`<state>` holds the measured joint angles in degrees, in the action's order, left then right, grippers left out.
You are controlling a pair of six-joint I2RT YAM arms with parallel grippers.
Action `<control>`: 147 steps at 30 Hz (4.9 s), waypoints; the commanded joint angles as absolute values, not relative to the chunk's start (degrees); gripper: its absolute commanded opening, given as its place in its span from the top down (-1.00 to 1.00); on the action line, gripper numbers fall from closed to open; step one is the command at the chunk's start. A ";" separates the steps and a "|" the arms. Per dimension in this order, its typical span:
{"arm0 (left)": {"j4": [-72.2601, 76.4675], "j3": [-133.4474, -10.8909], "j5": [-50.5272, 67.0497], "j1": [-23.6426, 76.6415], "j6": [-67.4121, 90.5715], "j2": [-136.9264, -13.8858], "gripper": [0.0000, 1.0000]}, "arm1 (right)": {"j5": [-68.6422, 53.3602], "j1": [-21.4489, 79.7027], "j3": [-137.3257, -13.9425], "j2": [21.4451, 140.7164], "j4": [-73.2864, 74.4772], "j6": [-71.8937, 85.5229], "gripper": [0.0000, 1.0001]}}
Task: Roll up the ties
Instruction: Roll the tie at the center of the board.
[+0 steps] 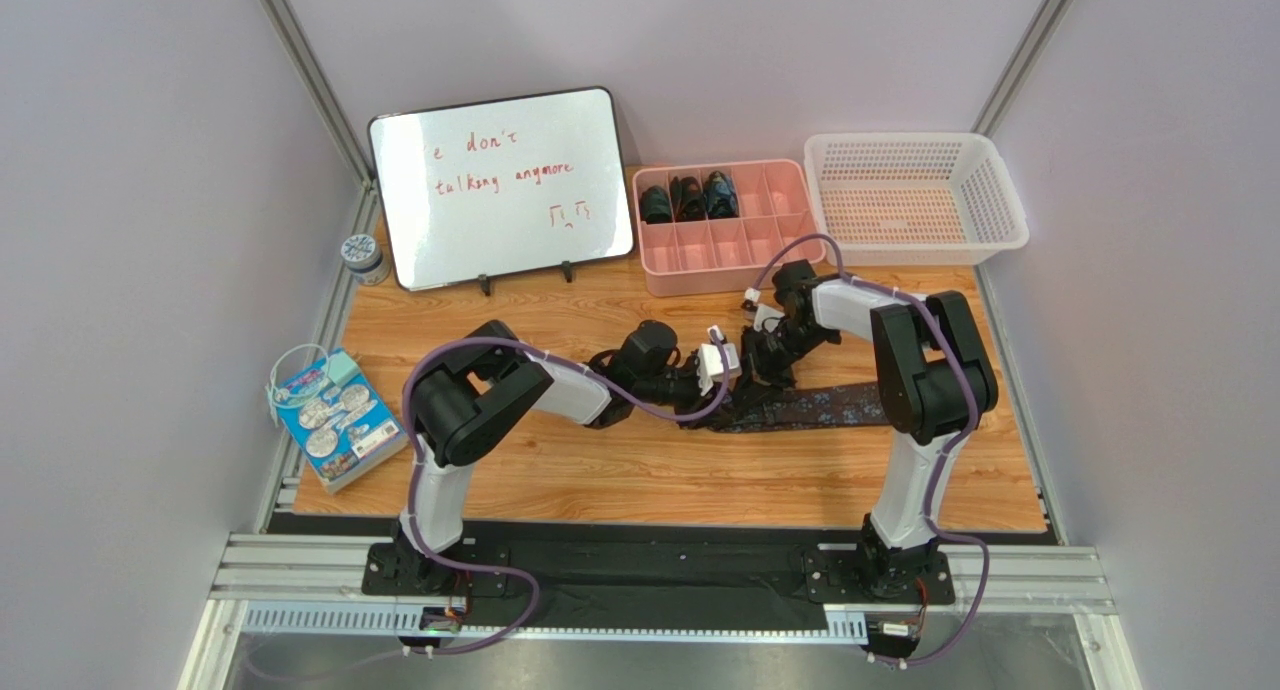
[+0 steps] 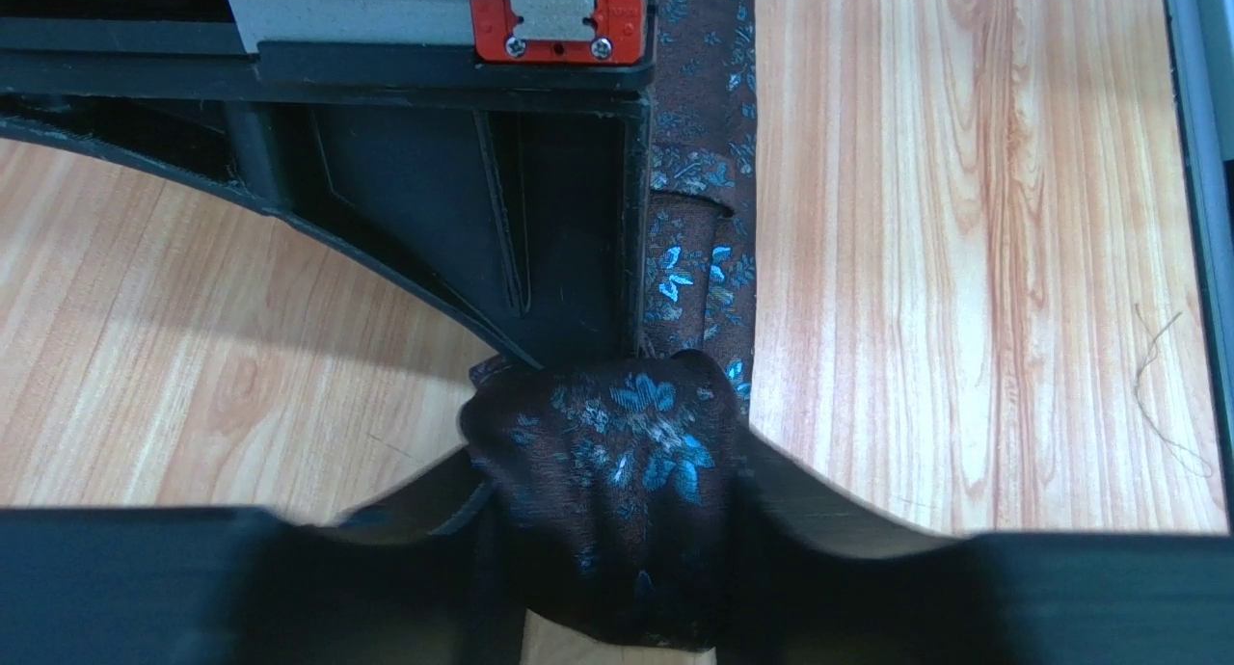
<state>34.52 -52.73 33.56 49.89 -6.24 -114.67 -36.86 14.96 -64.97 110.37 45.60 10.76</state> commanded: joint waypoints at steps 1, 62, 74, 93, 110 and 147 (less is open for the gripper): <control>29.92 -54.05 34.28 51.33 -11.77 -115.49 0.37 | -30.32 16.26 -63.02 112.41 40.43 8.00 1.00; 13.95 -57.13 33.31 49.92 -15.47 -109.07 -0.53 | -18.20 11.42 -61.43 108.45 45.52 8.53 1.00; 28.20 -50.81 30.85 49.31 -5.72 -107.93 -0.54 | -16.78 15.55 -64.95 114.60 48.60 10.81 1.00; 43.06 -48.16 36.30 49.48 -0.35 -110.03 -0.37 | -25.93 16.08 -64.60 119.18 44.12 13.09 1.00; 38.07 -52.03 33.23 53.08 -1.30 -115.57 -0.03 | -28.91 16.35 -64.34 118.22 39.64 15.29 1.00; -7.21 -65.13 20.48 56.25 -18.99 -119.88 0.76 | -43.96 8.70 -60.21 101.77 47.91 3.42 0.12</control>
<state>5.72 -67.22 22.61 55.86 -17.50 -115.20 -45.06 7.88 -62.08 101.47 53.10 1.65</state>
